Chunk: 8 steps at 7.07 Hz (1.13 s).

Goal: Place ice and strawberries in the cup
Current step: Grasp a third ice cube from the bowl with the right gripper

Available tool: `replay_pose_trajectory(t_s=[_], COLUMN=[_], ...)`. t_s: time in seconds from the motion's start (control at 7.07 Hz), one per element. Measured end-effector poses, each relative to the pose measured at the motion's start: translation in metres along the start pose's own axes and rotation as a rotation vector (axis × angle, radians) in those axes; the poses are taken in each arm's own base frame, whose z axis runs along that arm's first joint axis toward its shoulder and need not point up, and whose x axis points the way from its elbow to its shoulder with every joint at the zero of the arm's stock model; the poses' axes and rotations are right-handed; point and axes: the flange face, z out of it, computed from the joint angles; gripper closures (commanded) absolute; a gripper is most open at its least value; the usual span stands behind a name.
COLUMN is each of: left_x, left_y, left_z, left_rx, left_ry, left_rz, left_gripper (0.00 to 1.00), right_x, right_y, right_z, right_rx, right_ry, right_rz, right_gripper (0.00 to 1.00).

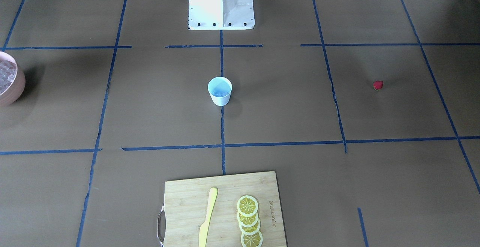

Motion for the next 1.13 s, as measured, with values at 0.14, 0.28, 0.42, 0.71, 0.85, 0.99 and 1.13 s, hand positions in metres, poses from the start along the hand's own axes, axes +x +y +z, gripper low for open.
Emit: replay_pose_trajectory(t_s=[0.14,0.28,0.42,0.71,0.85,0.99,1.13], left_x=[0.0,0.0,0.0,0.0,0.0,0.0,0.0], left_y=[0.0,0.0,0.0,0.0,0.0,0.0,0.0], left_z=[0.0,0.0,0.0,0.0,0.0,0.0,0.0], left_rx=[0.0,0.0,0.0,0.0,0.001,0.001,0.0], left_ry=[0.0,0.0,0.0,0.0,0.0,-0.001,0.0], left_rz=[0.0,0.0,0.0,0.001,0.002,0.001,0.001], left_gripper=[0.0,0.0,0.0,0.0,0.0,0.0,0.0], right_x=[0.002,0.003,0.004,0.003,0.001,-0.006,-0.018], right_y=[0.001,0.001,0.002,0.002,0.001,-0.002,-0.007], right_z=[0.002,0.004,0.004,0.004,0.002,-0.006,-0.02], right_rx=[-0.005,-0.008,-0.009,-0.008,-0.004,0.012,0.04], right_ry=[0.0,0.001,0.0,-0.001,-0.002,-0.006,-0.011], right_rz=[0.004,0.006,0.007,0.005,0.003,-0.001,-0.009], right_gripper=[0.51,0.67,0.96,1.0,1.0,1.0,1.0])
